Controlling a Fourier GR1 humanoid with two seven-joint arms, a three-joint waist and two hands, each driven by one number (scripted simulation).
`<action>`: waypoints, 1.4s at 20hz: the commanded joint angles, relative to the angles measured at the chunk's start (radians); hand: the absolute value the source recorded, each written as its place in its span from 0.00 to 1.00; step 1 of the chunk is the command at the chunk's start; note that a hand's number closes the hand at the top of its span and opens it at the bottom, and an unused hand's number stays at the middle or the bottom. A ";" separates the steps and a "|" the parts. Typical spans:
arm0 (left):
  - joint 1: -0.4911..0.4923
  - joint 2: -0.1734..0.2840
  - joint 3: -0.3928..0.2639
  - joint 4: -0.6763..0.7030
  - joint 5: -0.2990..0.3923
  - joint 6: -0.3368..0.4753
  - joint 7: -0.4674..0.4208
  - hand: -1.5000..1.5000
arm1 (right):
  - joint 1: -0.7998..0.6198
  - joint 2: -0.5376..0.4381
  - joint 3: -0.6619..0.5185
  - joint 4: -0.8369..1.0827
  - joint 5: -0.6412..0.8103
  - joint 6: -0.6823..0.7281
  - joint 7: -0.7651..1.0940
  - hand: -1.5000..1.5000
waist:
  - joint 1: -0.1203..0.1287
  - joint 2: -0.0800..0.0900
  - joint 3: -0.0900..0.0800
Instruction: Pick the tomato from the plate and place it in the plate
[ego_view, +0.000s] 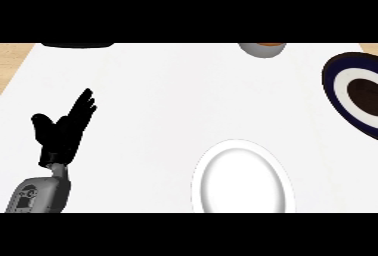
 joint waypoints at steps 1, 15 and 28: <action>0.045 -0.013 -0.026 -0.088 -0.006 -0.001 0.016 0.50 | -0.018 -0.074 0.005 0.229 0.066 -0.045 -0.157 1.00 | 0.017 0.002 0.002; -0.047 0.002 0.014 0.005 0.012 -0.012 0.025 0.50 | -0.128 -0.101 0.066 0.528 0.129 0.090 -0.377 0.00 | 0.026 0.011 0.004; -0.046 0.002 0.006 0.004 -0.005 -0.009 0.019 0.50 | -0.288 -0.238 -0.173 0.664 -0.165 0.496 -0.257 0.00 | 0.005 0.003 0.002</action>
